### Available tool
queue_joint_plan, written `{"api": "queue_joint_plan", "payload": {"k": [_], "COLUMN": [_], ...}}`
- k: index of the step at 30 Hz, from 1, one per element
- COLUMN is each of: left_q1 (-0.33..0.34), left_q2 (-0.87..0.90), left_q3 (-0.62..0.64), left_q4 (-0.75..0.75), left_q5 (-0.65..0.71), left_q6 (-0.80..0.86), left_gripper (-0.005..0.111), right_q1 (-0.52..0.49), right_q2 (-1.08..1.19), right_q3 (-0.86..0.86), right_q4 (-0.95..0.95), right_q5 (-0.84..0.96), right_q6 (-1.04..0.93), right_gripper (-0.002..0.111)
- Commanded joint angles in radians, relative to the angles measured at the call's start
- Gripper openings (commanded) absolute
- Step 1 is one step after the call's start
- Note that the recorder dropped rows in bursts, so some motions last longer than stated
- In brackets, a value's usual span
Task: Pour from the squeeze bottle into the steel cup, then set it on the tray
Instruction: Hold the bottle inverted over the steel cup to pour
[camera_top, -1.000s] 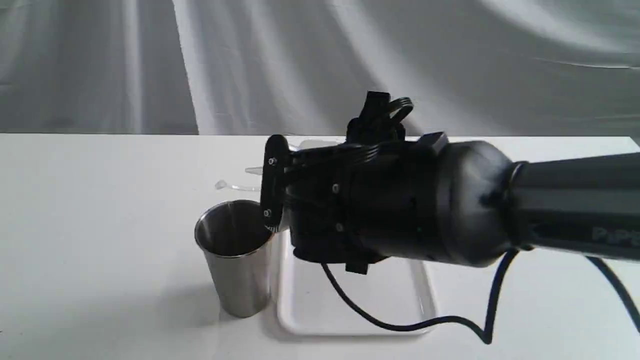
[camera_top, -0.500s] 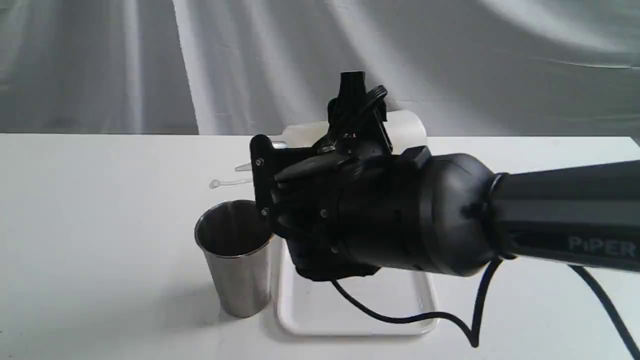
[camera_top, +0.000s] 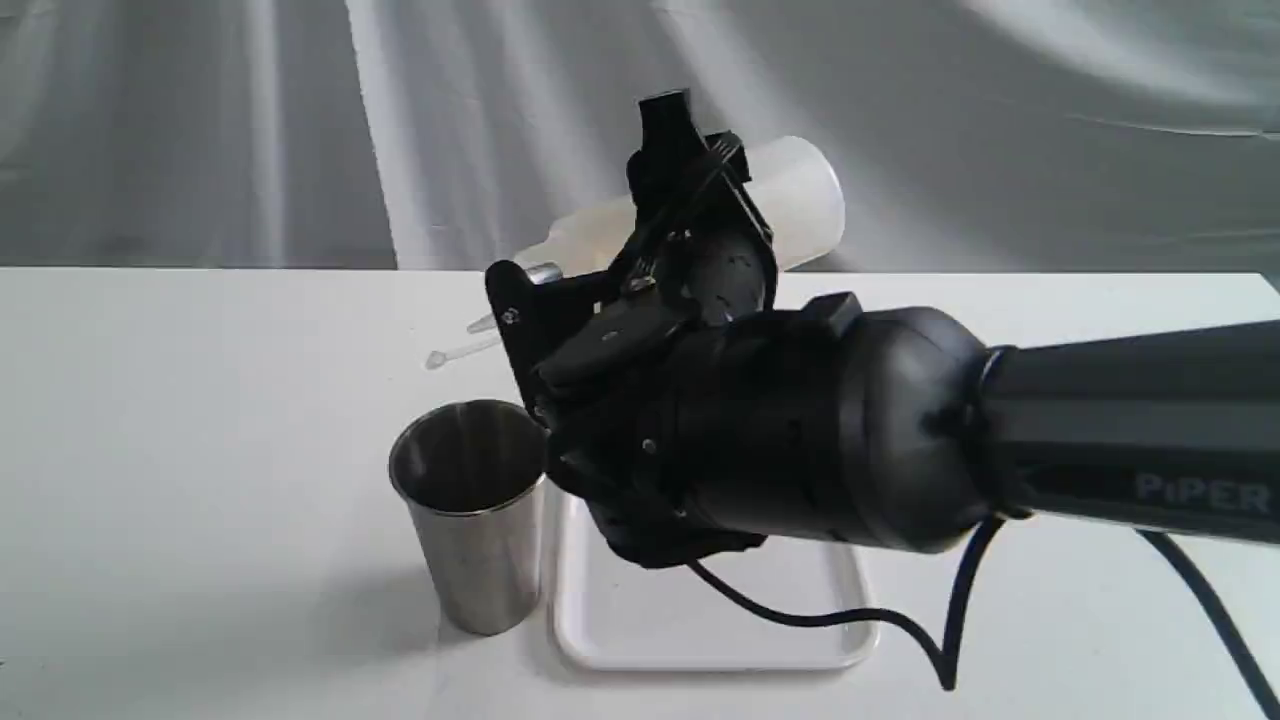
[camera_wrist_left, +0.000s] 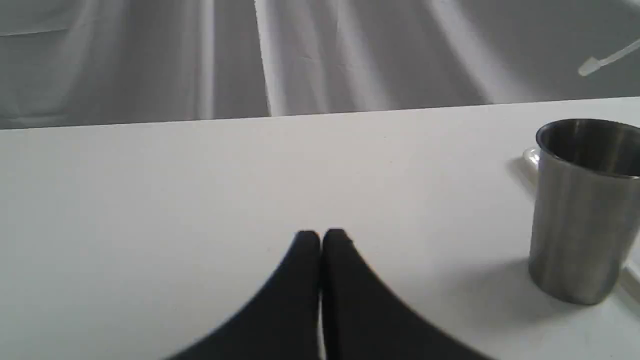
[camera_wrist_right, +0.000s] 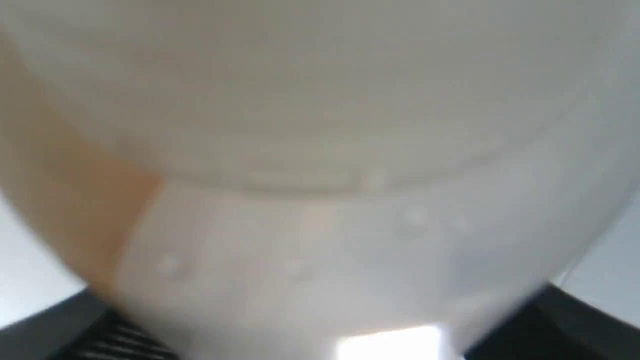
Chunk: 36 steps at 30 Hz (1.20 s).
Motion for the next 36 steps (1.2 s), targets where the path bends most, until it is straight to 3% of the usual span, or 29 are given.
{"api": "queue_joint_plan", "payload": {"k": [1, 20, 36], "left_q1": [0.002, 0.002, 0.002], "left_q2": [-0.003, -0.003, -0.003], "left_q3": [0.004, 0.004, 0.004], "left_q4": [-0.001, -0.001, -0.001], "left_q5": [-0.008, -0.008, -0.008], "left_q6": [-0.006, -0.006, -0.003], "left_gripper": [0.0, 0.0, 0.0], "right_q1": [0.005, 0.012, 0.012], "right_q2": [-0.011, -0.011, -0.011], "right_q3": [-0.007, -0.007, -0.007], "right_q4": [-0.068, -0.164, -0.164], "right_q5": [0.033, 0.039, 0.039], "right_q6": [-0.043, -0.248, -0.253], "right_gripper": [0.014, 0.014, 0.014]}}
